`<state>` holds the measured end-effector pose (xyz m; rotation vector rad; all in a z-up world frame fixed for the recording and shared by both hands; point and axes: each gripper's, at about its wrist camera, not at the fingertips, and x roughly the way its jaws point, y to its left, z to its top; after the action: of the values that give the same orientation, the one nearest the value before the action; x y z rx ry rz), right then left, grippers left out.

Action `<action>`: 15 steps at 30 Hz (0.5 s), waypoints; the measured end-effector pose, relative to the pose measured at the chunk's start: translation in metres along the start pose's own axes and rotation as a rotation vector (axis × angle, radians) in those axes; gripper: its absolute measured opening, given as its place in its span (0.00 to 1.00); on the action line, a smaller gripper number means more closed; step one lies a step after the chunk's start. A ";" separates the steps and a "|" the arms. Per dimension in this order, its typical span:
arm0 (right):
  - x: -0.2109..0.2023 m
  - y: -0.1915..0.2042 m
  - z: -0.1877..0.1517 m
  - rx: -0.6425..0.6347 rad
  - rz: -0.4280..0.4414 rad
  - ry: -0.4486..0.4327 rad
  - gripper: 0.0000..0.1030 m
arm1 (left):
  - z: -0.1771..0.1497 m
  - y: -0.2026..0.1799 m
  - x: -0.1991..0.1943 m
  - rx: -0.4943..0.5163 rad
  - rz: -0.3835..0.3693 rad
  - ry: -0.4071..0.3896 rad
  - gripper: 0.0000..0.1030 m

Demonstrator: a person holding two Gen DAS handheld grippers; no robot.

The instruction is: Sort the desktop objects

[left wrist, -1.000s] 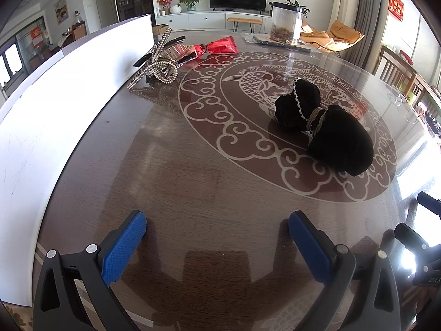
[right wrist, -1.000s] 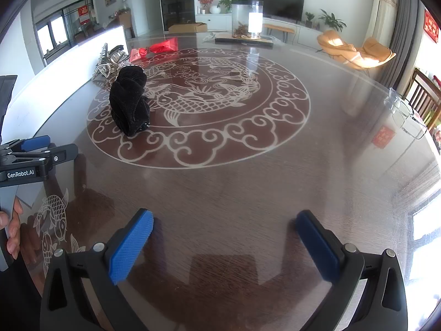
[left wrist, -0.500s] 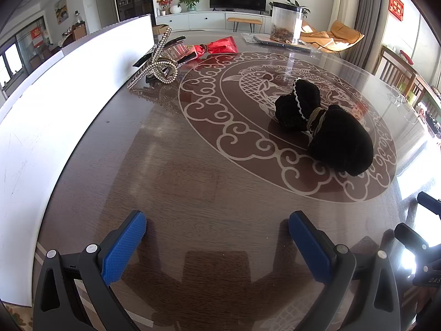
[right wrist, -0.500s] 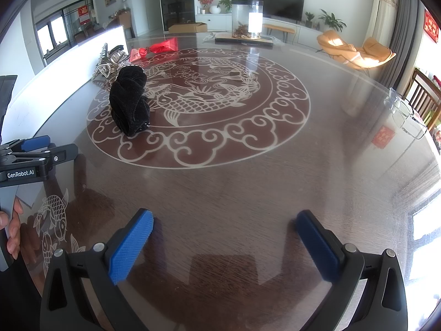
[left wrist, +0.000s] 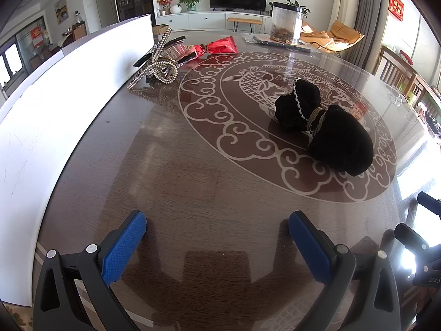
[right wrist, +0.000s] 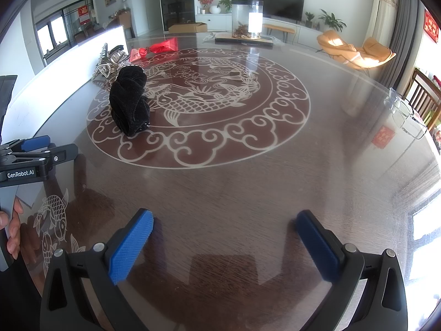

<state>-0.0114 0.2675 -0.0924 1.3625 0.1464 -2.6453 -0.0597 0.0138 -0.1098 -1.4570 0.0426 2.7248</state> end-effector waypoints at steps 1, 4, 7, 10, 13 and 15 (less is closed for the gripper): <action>0.000 0.000 0.000 0.000 0.000 0.000 1.00 | 0.000 0.000 0.000 0.000 0.000 0.000 1.00; 0.000 0.000 0.000 0.000 0.000 0.000 1.00 | 0.000 0.002 0.000 -0.004 0.000 0.000 1.00; 0.000 0.000 0.000 0.000 0.000 0.000 1.00 | 0.001 0.012 0.000 -0.046 0.027 0.002 1.00; 0.000 0.000 0.000 0.000 0.000 0.000 1.00 | 0.002 0.023 0.000 -0.093 0.057 0.005 1.00; 0.001 0.002 0.001 0.001 0.001 0.007 1.00 | 0.002 0.026 -0.001 -0.108 0.069 0.006 1.00; 0.003 0.008 0.005 -0.032 0.026 0.020 1.00 | 0.001 0.026 -0.001 -0.106 0.069 0.007 1.00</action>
<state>-0.0157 0.2581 -0.0921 1.3715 0.1717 -2.5970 -0.0619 -0.0123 -0.1084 -1.5193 -0.0530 2.8168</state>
